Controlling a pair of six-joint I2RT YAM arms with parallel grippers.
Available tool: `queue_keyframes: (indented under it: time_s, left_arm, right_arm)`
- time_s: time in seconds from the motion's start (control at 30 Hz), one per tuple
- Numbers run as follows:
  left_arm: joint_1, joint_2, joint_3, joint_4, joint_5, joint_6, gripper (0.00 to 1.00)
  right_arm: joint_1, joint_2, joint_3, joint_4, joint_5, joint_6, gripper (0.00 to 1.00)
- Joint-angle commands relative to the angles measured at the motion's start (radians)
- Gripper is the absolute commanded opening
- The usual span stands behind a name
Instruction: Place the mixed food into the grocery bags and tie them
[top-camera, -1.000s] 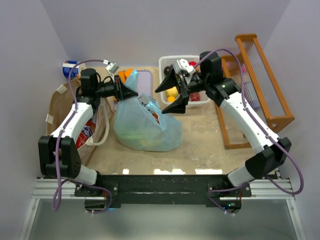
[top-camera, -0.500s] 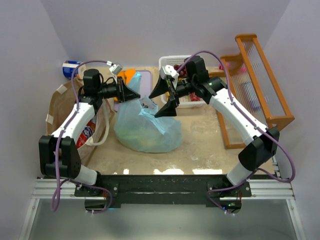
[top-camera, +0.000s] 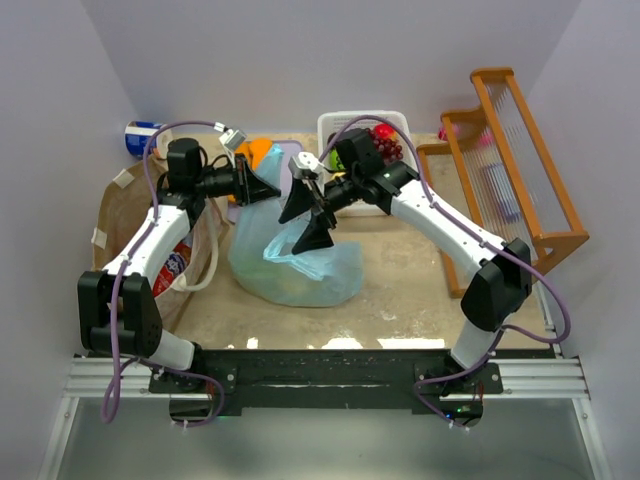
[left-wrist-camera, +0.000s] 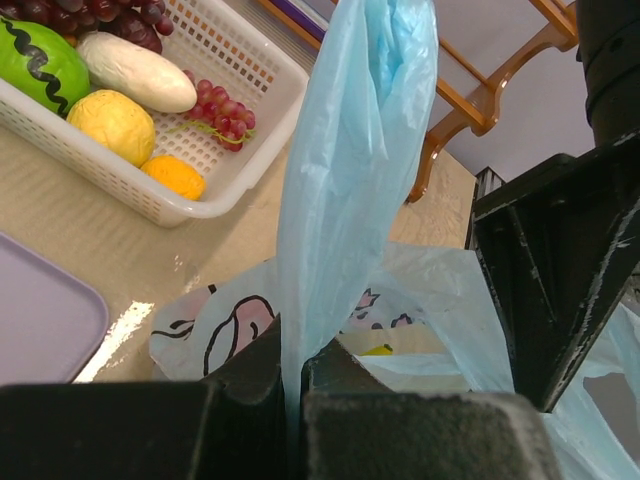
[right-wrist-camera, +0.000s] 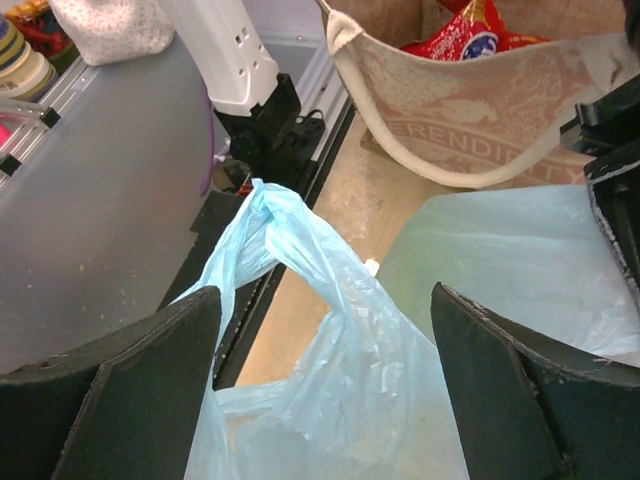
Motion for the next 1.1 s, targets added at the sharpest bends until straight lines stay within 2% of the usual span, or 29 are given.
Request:
queue_keyframes:
  time_s: [0.0,0.03,0.1,0.2,0.27,0.3,0.4,0.57,0.7,0.9,1.07]
  left_arm:
    - [-0.003,-0.035,0.002,0.005,0.005,0.019,0.0]
    - [-0.003,-0.035,0.002,0.003,-0.002,0.021,0.0]
    - [-0.004,-0.037,0.002,0.001,-0.005,0.021,0.0]
    - [-0.003,-0.037,0.002,0.001,-0.006,0.021,0.0]
    - [-0.003,-0.037,0.002,0.001,-0.008,0.021,0.0]
    - [-0.003,-0.038,0.002,0.001,-0.008,0.021,0.0]
    - [-0.001,-0.045,-0.001,0.008,-0.005,0.018,0.0]
    - [-0.003,-0.06,-0.01,0.015,-0.015,0.016,0.0]
    - [-0.003,-0.071,-0.013,0.014,-0.032,0.015,0.0]
    - [0.014,-0.069,-0.016,0.001,-0.144,-0.014,0.0]
    - [0.035,-0.048,-0.025,0.009,-0.172,-0.05,0.0]
  right_arm:
    - [0.016,0.001,0.027,-0.076,0.021,-0.018,0.8]
    - [0.019,0.001,0.028,-0.09,0.027,-0.032,0.7]
    - [0.025,-0.001,0.03,-0.121,0.034,-0.038,0.62]
    - [0.031,-0.014,0.031,-0.152,0.046,-0.054,0.41]
    - [0.031,-0.034,0.025,-0.155,0.049,-0.061,0.33]
    - [0.032,-0.045,0.019,-0.144,0.05,-0.06,0.19]
    - [0.032,-0.094,-0.025,-0.028,0.067,0.027,0.0]
    - [-0.009,-0.217,-0.166,0.262,0.246,0.291,0.0]
    - [-0.118,-0.312,-0.26,0.425,0.326,0.428,0.0]
    - [-0.167,-0.438,-0.364,0.424,0.394,0.442,0.0]
    - [-0.173,-0.523,-0.466,0.466,0.423,0.492,0.0]
